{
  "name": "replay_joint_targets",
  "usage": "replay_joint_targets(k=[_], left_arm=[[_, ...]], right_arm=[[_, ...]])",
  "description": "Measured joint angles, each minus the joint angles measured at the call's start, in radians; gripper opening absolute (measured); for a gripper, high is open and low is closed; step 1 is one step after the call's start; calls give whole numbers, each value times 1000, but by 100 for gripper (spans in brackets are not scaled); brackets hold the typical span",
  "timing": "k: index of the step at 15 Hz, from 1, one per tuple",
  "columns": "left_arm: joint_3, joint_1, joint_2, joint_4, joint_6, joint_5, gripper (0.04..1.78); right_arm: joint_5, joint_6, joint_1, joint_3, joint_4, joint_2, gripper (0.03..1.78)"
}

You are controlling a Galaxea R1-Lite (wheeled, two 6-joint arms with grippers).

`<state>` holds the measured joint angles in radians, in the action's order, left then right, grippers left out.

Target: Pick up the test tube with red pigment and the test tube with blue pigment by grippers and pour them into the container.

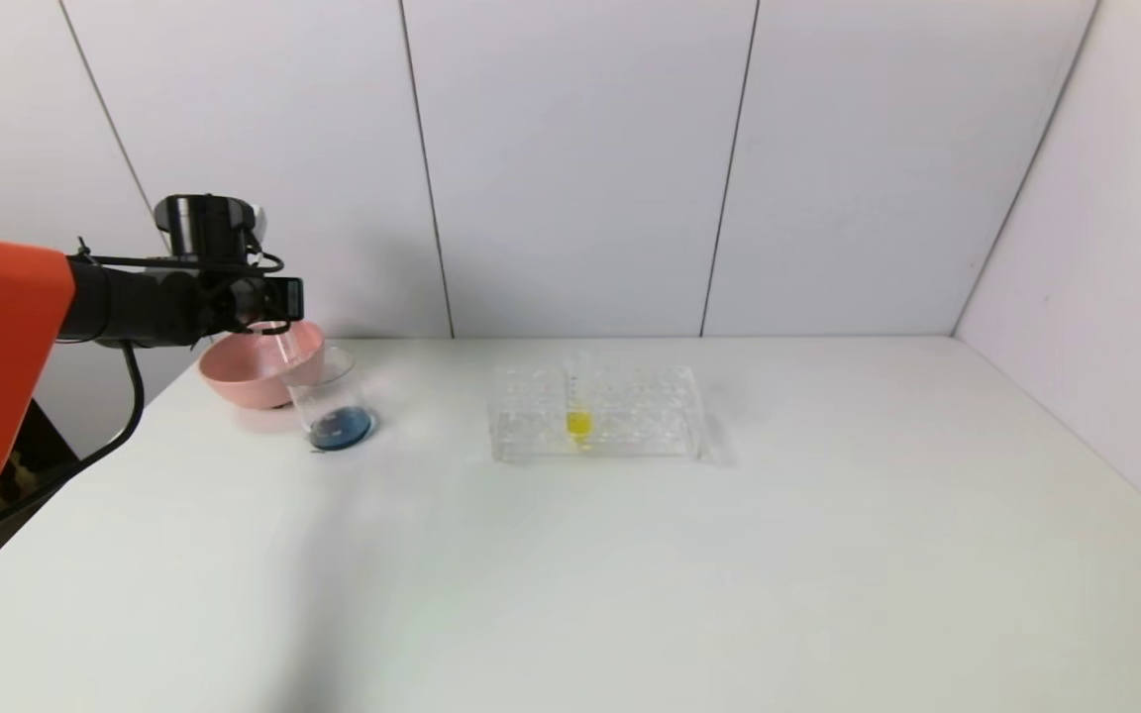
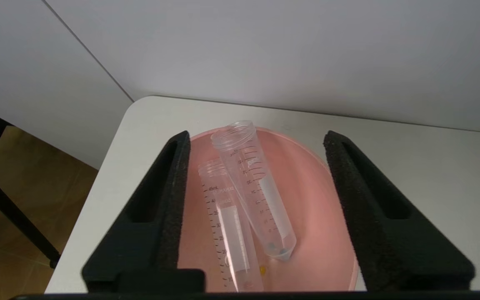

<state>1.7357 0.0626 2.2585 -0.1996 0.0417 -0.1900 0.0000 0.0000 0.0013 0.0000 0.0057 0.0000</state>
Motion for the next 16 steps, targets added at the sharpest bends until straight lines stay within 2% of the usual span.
replay_joint_targets(k=[3, 6, 12, 14, 16], left_arm=[[-13, 0, -18, -1, 0, -1, 157], [-63, -7, -73, -46, 4, -1, 176], [-288, -28, -370, -96, 11, 3, 176], [-366, -30, -503, -96, 28, 46, 176], [-419, -32, -644, -91, 76, 137, 176]], right_arm=[[0, 0, 0, 0, 0, 0, 177], [0, 0, 0, 0, 0, 0, 177], [0, 0, 0, 0, 0, 0, 177], [0, 0, 0, 0, 0, 0, 177], [0, 0, 0, 0, 0, 0, 178]])
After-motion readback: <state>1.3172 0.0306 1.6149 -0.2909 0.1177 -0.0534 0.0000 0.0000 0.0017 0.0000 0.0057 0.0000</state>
